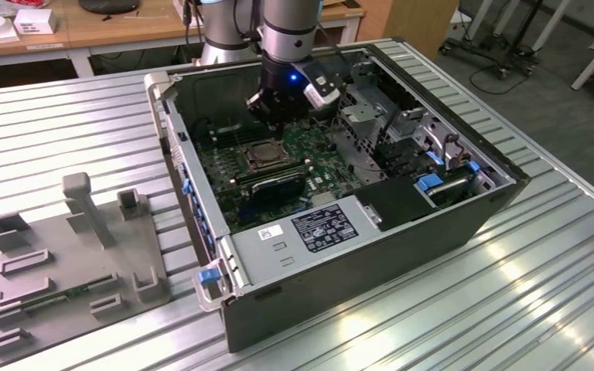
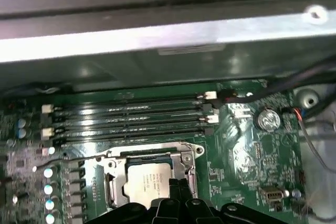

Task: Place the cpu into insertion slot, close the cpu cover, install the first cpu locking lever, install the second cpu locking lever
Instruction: 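Close the cpu cover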

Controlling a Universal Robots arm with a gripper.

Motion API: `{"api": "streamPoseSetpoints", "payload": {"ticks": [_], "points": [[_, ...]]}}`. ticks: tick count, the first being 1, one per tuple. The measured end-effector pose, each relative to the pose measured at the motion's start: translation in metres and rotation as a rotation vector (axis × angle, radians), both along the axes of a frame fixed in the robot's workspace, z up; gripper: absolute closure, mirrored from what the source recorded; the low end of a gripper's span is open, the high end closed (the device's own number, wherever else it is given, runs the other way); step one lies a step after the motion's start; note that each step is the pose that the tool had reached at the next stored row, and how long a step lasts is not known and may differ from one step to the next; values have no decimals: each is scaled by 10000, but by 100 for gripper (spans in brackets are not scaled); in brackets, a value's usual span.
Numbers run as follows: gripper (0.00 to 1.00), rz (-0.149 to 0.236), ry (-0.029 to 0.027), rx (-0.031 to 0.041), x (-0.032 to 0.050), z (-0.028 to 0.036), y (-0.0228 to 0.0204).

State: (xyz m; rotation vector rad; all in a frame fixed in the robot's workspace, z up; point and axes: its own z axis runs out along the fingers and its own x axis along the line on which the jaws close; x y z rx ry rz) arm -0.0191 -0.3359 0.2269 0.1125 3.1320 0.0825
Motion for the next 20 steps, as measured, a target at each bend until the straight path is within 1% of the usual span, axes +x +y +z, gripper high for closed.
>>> {"api": "streamPoseSetpoints", "payload": {"ticks": [9,10,14,20], "points": [[90,1647,0,-1,0,-23,0],[90,1775,0,-3,0,-26,0],[90,1831,1,-7,-14,-38,0],[90,1832,2,-10,-92,-62,0]]}}
